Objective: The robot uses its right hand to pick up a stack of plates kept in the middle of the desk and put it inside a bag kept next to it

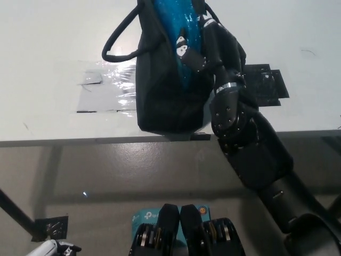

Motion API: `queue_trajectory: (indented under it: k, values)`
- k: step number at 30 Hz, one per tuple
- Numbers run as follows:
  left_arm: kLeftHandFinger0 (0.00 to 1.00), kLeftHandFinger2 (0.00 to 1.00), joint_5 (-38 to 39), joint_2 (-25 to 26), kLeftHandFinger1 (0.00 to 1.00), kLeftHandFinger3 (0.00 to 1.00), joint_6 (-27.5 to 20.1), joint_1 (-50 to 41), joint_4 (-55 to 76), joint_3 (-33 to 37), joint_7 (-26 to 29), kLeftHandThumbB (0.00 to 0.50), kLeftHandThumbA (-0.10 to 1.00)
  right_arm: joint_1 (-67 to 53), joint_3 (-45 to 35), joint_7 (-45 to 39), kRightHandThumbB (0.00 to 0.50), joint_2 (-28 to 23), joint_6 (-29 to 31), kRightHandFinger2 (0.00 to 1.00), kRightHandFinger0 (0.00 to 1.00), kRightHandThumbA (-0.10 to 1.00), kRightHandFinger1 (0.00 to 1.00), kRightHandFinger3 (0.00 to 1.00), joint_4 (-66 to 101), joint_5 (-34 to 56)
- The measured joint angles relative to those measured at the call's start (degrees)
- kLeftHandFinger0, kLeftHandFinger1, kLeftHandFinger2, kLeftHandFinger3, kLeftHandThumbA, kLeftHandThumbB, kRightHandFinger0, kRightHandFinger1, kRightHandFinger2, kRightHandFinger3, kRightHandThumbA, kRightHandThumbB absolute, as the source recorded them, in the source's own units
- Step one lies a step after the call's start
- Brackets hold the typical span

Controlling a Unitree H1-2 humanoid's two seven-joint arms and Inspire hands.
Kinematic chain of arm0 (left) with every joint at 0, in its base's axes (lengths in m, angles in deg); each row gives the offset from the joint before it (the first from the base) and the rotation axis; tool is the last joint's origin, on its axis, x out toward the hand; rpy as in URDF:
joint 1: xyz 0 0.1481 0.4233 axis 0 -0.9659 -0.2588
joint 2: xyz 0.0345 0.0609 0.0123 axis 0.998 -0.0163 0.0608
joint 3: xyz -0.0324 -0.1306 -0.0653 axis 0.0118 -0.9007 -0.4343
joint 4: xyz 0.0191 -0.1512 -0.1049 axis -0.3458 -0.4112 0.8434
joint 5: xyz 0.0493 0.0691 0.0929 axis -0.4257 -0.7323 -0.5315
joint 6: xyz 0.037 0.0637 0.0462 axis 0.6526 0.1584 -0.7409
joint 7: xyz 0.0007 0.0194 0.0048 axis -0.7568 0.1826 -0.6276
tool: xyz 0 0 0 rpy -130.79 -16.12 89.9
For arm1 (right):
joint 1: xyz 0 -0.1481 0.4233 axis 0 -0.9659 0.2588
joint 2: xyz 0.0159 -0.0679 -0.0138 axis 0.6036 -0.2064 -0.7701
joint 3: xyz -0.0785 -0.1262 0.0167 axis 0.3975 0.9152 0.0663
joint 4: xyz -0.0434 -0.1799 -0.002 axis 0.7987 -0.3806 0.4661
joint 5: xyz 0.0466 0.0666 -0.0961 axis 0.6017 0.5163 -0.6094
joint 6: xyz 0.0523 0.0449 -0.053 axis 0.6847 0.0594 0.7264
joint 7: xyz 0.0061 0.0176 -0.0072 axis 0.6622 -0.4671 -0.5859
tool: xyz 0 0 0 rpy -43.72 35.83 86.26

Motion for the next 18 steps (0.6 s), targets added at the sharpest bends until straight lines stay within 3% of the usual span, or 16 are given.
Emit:
queue_trajectory:
  k: [1,3,4,7,12,18]
  values:
    - [0.72,0.80,-0.03,0.00,0.73,0.92,0.00,0.00,0.00,0.20,0.00,0.000,0.21,0.03,1.12,-0.67,0.362,-0.38,-0.21,1.00,1.00,0.77,1.00,1.00,0.08,-0.67]
    - [0.71,0.79,-0.01,0.00,0.72,0.92,-0.01,-0.06,0.00,0.45,0.01,0.000,0.18,0.04,3.33,-1.55,0.486,-1.11,-1.06,1.00,1.00,0.88,1.00,1.00,0.36,-2.23]
    - [0.72,0.80,0.04,0.00,0.73,0.93,-0.02,-0.10,0.00,0.49,0.04,0.000,0.18,0.04,4.26,-1.66,0.500,-1.35,-1.57,1.00,1.00,0.94,1.00,1.00,0.46,-3.31]
    - [0.72,0.79,0.13,0.00,0.72,0.93,-0.02,-0.10,-0.01,0.53,0.40,0.000,0.20,0.04,6.02,-1.36,0.500,-1.44,-3.11,1.00,1.00,0.99,1.00,1.00,0.58,-6.50]
    - [0.73,0.82,0.22,0.02,0.74,0.93,0.00,-0.10,-0.01,0.65,0.67,0.000,0.19,0.07,6.17,-0.64,0.500,-0.98,-5.49,1.00,1.00,1.00,1.00,1.00,1.45,-10.22]
    - [0.72,0.80,0.22,0.01,0.72,0.92,0.01,-0.13,-0.01,0.64,0.67,0.000,0.16,0.12,0.33,-0.50,0.500,1.20,-6.93,1.00,1.00,1.00,1.00,1.00,5.61,-13.19]
